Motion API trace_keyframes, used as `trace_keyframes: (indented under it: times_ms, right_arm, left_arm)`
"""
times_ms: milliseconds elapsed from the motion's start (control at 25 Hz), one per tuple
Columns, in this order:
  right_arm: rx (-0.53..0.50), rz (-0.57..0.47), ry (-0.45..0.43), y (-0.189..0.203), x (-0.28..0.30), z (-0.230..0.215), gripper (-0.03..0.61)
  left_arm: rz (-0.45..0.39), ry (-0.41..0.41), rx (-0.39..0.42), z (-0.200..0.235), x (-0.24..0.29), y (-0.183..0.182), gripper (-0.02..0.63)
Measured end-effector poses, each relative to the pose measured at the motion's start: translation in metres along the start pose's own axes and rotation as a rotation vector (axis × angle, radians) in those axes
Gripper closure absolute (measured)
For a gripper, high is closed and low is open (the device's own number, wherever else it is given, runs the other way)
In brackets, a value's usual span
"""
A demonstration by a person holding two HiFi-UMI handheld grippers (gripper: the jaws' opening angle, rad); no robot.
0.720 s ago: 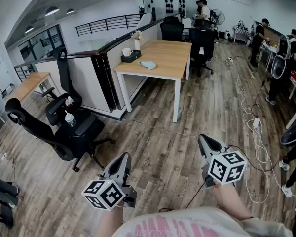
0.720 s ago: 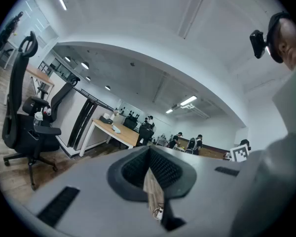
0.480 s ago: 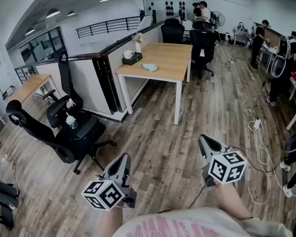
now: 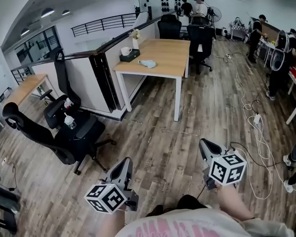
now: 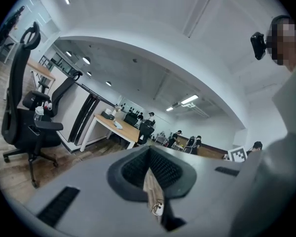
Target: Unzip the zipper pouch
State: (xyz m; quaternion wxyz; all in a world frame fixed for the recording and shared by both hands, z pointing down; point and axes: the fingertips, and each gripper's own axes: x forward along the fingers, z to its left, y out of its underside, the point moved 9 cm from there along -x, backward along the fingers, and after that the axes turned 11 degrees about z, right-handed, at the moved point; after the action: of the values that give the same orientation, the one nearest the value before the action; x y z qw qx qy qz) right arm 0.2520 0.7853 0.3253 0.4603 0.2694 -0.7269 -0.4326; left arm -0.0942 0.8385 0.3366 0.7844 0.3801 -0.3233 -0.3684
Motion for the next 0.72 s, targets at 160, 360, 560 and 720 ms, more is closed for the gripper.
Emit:
trace_keyframes:
  times_ms: [160,360,560,720]
  right_arm:
    - [0.033,0.025,-0.011,0.007,0.017,-0.003,0.581]
    - [0.014,0.053,-0.008,0.003,0.047,-0.004,0.581]
    - [0.026,0.068,-0.042,-0.012,0.091,-0.023,0.581]
    - [0.040,0.069,-0.076,-0.039,0.136,-0.048,0.581]
  left_arm:
    - [0.016,0.000,-0.025,0.011,0.004,0.010,0.612]
    - [0.026,-0.010,-0.068,0.031,0.021,0.012,0.612]
    - [0.024,-0.009,-0.068,0.043,0.060,-0.001,0.611]
    - [0.003,-0.023,-0.050,0.051,0.101,-0.029,0.612]
